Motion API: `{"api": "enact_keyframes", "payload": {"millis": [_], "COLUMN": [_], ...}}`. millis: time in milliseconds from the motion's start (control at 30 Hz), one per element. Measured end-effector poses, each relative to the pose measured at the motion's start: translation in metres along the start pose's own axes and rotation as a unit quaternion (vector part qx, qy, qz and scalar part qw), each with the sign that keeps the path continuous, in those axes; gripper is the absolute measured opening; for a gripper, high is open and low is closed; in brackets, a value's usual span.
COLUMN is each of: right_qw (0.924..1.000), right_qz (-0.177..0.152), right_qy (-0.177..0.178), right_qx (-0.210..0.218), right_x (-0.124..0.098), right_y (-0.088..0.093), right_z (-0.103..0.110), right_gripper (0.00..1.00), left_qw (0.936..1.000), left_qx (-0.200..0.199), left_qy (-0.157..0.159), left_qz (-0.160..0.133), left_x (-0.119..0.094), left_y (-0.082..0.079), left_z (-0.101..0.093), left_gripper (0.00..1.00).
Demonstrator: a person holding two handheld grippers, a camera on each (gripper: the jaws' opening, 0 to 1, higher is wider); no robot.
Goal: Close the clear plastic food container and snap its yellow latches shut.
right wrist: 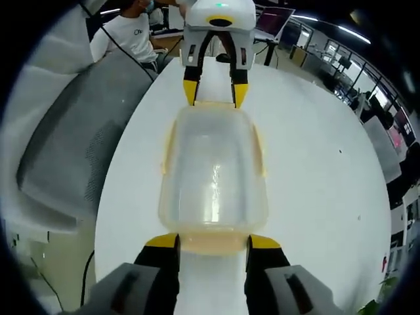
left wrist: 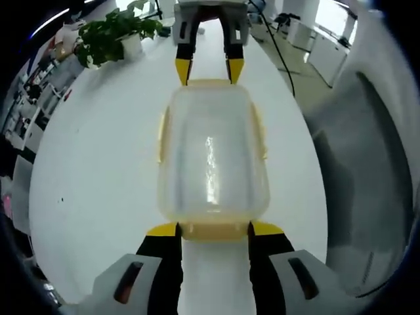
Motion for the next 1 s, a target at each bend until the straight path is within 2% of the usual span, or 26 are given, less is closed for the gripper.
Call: {"api": "enact_keyframes", "payload": {"millis": [167, 467, 733, 833, 900, 967, 1000], "right_qw": [0.9999, 1.0000, 0.9993, 0.9996, 0.9994, 0.9994, 0.9995], "right_qz": [0.009, 0.006, 0.032, 0.026, 0.031, 0.032, 0.029], "right_qy": [0.001, -0.001, -0.003, -0.006, -0.005, -0.008, -0.008], "right_qx": [-0.005, -0.007, -0.020, -0.011, -0.012, -0.013, -0.011], "right_x": [0.0050, 0.0046, 0.0060, 0.0042, 0.0024, 0.0003, -0.0009], "right_y": [0.0012, 0.0011, 0.0037, 0.0045, 0.0070, 0.0059, 0.0042], "right_z": [0.0003, 0.0025, 0.0061, 0.0073, 0.0077, 0.0093, 0.0092], "right_gripper": [0.37, 0.38, 0.39, 0.45, 0.42, 0.36, 0.37], "left_qw": [1.0000, 1.0000, 1.0000, 0.9999, 0.9999, 0.9997, 0.9995], "left_qx": [-0.004, 0.004, 0.000, -0.001, -0.015, -0.023, -0.031], "left_qy": [0.002, 0.003, 0.003, 0.004, 0.001, 0.003, 0.002], "left_qz": [0.002, 0.008, 0.005, 0.011, 0.009, 0.004, 0.001], "left_x": [0.0003, -0.0002, -0.0004, -0.0014, -0.0027, -0.0046, -0.0052], "left_y": [0.0017, 0.0025, 0.0043, 0.0091, 0.0110, 0.0110, 0.0105], "left_z": [-0.0020, -0.0046, -0.0059, -0.0057, -0.0047, -0.0039, -0.0036], "left_gripper": [0.38, 0.38, 0.39, 0.44, 0.49, 0.45, 0.46]}}
Point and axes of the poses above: the point that each gripper's makers call its tool centre point, and the gripper's own axes: x roughly forward along the fingers, z roughly to its left, y roughly out of its underside, the point moved 3 cm from there along -x, roughly backward along the fingers, and after that the axes turned 15 degrees about -y, right-handed, at the moved point
